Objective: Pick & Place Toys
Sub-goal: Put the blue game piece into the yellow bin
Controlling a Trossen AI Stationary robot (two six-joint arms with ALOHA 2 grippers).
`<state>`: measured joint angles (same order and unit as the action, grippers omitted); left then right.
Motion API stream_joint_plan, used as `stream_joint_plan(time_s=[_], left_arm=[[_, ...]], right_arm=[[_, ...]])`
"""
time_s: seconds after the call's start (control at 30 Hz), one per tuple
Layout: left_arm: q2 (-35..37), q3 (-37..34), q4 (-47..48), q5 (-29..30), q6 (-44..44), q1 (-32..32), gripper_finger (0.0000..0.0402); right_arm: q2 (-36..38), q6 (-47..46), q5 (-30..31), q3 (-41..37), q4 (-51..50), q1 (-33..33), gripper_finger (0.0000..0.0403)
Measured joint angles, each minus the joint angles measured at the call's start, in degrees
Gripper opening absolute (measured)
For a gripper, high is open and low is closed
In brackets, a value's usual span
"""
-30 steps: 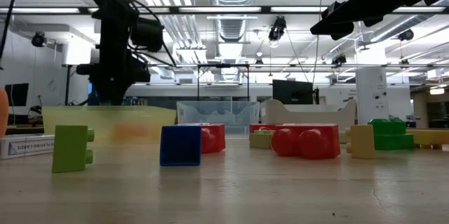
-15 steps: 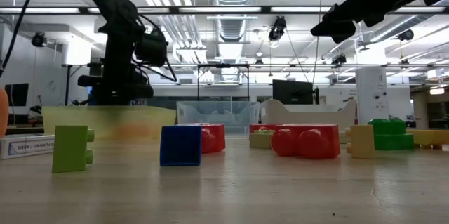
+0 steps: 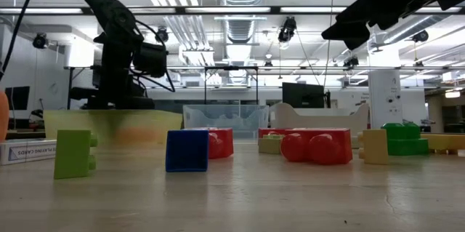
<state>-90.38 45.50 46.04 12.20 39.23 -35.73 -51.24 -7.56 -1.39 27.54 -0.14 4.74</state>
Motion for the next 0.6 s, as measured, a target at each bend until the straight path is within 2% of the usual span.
stream_joint_plan(time_s=[0.33, 0.4, 0.6], left_arm=[[-0.01, -0.04, -1.31, -0.52, 0.25, 0.0, 0.0126], [-0.05, -0.1, -1.35, -2.28, 0.25, 0.0, 0.0159], [-0.12, -0.17, -1.05, -3.93, 0.27, 0.0, 0.0307]], right_arm=[[0.0, 0.24, 0.0, -0.14, 0.07, 0.0, 0.023], [0.0, 0.47, 0.0, -0.14, 0.07, 0.0, 0.023], [0.0, 0.69, 0.0, -0.14, 0.37, -0.01, 0.023]])
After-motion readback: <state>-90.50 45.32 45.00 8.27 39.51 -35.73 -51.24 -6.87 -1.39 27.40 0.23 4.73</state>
